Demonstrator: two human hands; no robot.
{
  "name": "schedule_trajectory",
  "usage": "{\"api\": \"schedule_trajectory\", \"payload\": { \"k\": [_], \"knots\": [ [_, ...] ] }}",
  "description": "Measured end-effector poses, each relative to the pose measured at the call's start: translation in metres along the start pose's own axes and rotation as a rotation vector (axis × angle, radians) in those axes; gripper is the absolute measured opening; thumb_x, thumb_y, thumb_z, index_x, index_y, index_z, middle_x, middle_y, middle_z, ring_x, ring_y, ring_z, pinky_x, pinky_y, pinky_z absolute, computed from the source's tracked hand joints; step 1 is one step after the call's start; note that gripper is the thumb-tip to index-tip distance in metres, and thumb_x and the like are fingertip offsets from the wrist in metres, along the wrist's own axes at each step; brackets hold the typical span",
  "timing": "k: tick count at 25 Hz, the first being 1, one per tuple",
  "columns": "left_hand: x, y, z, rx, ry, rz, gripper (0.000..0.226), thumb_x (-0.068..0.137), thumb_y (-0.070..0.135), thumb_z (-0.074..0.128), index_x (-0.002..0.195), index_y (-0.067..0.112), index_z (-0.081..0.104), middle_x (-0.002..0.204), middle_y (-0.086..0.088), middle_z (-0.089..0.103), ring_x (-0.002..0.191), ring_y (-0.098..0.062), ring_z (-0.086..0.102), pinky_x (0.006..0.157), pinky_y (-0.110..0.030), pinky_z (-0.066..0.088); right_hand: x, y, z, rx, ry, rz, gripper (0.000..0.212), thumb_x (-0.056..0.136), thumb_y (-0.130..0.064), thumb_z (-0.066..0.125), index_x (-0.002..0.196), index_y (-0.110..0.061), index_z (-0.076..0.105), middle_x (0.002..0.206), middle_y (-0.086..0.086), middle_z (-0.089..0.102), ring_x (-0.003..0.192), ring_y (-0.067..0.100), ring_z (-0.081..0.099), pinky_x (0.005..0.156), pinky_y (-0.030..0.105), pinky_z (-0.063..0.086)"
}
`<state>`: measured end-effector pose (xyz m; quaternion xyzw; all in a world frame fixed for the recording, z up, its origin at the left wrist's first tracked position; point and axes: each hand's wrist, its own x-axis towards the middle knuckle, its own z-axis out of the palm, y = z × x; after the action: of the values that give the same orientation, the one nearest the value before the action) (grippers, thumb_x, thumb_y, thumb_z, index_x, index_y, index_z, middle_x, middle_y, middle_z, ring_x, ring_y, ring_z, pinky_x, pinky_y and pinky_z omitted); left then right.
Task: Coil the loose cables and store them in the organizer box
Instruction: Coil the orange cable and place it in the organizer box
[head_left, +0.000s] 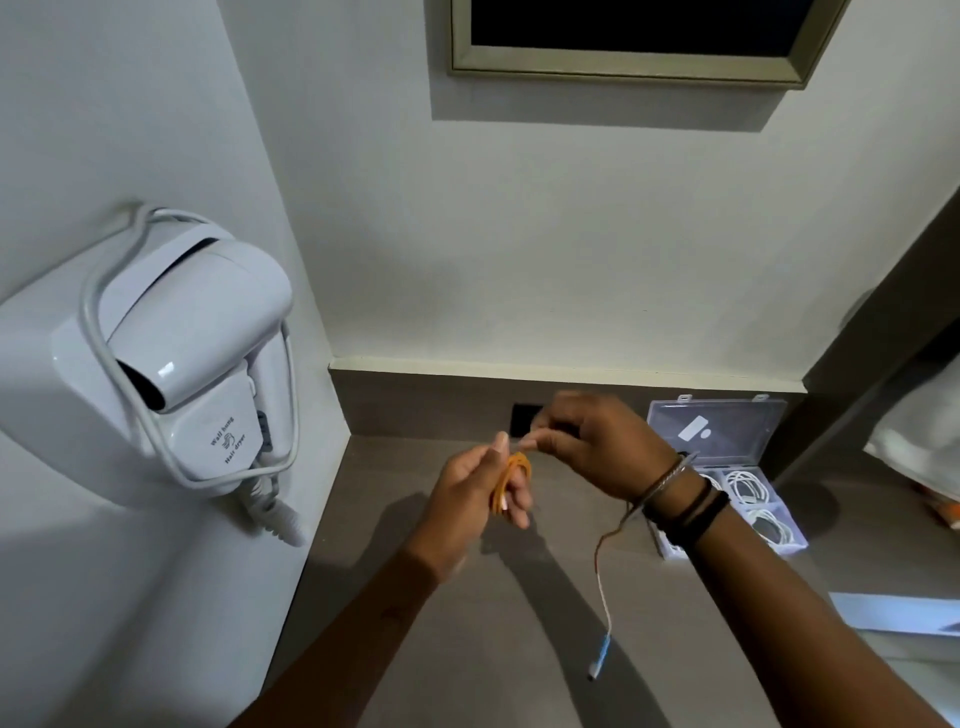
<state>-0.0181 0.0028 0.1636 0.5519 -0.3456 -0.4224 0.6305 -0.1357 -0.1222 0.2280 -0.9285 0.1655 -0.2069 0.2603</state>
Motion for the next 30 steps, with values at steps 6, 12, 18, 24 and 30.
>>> {"api": "schedule_trajectory", "payload": {
  "k": [6, 12, 18, 24, 30],
  "knots": [
    [0.017, 0.015, -0.008, -0.452, 0.072, 0.102, 0.024, 0.097, 0.022, 0.048, 0.090, 0.011, 0.068, 0.093, -0.008, 0.076, 0.090, -0.023, 0.073, 0.078, -0.028, 0.056, -0.035, 0.003, 0.059, 0.175, -0.110, 0.137, 0.014, 0.091, -0.011, 0.060, 0.082, -0.004, 0.068, 0.067, 0.009, 0.060, 0.063, 0.006, 0.047, 0.061, 0.027, 0.039],
    [0.005, -0.013, 0.003, 0.124, 0.035, 0.110, 0.030, 0.097, 0.038, 0.043, 0.098, 0.026, 0.070, 0.093, 0.008, 0.075, 0.087, -0.004, 0.069, 0.076, -0.016, 0.052, -0.018, -0.014, 0.016, -0.067, -0.176, 0.010, 0.011, 0.087, -0.020, 0.061, 0.080, -0.016, 0.068, 0.076, 0.003, 0.069, 0.066, 0.012, 0.058, 0.063, 0.031, 0.049],
    [0.008, 0.014, -0.004, -0.342, -0.259, 0.042, 0.018, 0.088, 0.028, 0.062, 0.084, 0.012, 0.071, 0.086, -0.008, 0.074, 0.063, -0.015, 0.064, 0.063, -0.022, 0.054, -0.007, 0.012, -0.002, 0.247, 0.126, 0.138, 0.012, 0.085, -0.012, 0.067, 0.079, -0.004, 0.073, 0.067, -0.003, 0.063, 0.065, 0.006, 0.059, 0.064, 0.028, 0.048],
    [0.026, 0.009, 0.005, -0.266, 0.241, 0.061, 0.014, 0.091, 0.013, 0.058, 0.097, 0.006, 0.069, 0.096, -0.009, 0.076, 0.090, -0.019, 0.073, 0.077, -0.023, 0.058, -0.047, -0.002, 0.062, 0.190, -0.188, 0.113, 0.023, 0.094, -0.017, 0.055, 0.073, -0.008, 0.057, 0.062, 0.002, 0.050, 0.058, 0.007, 0.042, 0.061, 0.034, 0.042],
    [0.009, -0.004, 0.012, 0.077, 0.002, 0.009, 0.043, 0.100, 0.036, 0.039, 0.076, 0.016, 0.069, 0.069, 0.001, 0.072, 0.056, -0.010, 0.061, 0.059, -0.022, 0.050, -0.015, -0.005, -0.014, -0.178, 0.031, -0.019, 0.015, 0.091, -0.026, 0.056, 0.085, -0.019, 0.068, 0.074, -0.002, 0.063, 0.072, 0.018, 0.062, 0.061, 0.033, 0.050]
  ]
}}
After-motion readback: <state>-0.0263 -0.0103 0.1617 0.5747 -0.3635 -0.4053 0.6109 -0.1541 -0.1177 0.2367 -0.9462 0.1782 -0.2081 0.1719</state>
